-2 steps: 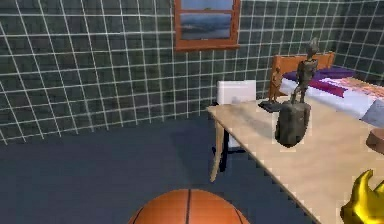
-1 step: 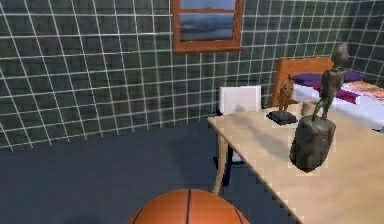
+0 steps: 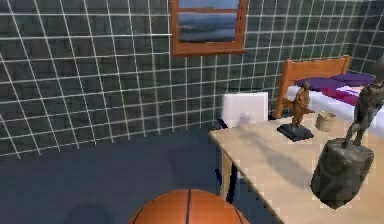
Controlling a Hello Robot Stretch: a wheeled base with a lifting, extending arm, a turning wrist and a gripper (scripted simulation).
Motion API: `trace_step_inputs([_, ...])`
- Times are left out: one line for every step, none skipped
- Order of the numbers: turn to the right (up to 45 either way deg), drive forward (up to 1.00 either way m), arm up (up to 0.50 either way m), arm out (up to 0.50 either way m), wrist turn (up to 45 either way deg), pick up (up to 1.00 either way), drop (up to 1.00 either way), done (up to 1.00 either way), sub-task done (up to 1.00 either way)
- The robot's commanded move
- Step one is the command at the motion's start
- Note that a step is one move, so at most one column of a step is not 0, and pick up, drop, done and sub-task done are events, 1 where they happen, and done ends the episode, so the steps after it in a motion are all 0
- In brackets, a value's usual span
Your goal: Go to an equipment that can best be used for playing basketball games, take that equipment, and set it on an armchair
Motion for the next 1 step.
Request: trace_step_inputs([45.0, 0.00, 0.00, 0.00, 0.0, 0.00, 0.00, 0.00, 0.00])
